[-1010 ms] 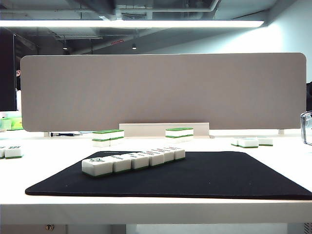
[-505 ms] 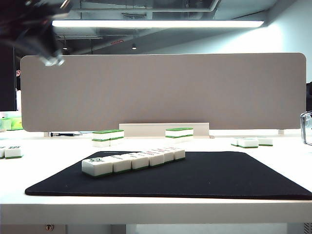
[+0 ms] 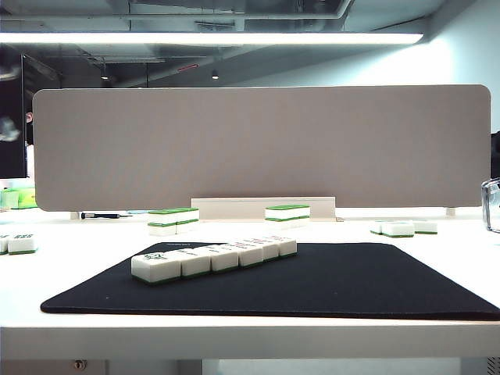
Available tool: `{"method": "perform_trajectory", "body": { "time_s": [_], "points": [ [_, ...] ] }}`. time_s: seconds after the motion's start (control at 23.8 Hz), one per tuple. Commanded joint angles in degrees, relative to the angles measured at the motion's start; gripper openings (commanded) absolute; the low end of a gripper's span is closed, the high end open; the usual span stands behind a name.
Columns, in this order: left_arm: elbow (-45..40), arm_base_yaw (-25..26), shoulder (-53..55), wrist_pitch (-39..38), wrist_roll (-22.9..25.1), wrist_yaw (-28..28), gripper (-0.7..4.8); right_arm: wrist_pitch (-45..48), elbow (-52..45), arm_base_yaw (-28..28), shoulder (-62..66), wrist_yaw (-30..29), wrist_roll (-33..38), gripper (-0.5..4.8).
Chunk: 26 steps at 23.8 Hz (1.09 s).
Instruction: Align six mahjong tiles in a row on the table.
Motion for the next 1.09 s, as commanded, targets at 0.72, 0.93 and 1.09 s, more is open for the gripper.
{"method": "perform_trajectory", "body": {
  "time_s": [0.72,0.93,1.09],
  "points": [
    [-16.66,13.14,-26.05,-3.63,-4.13,0.26,0.53,0.59,0.22,0.04,-0.68,-0.31,-0.17,-0.01],
    [-16.66,13.14,-31.71,-12.87,-3.98,0.26,0.52,0.59,0.22,0.04,-0.68,-0.31,-0.17,-0.01],
    [-16.66,13.11,-34.32,-15.89,-2.82,0.44,0.52,0.59,0.22,0.04,-0.68,-0.31,-0.17,-0.01]
  ]
}}
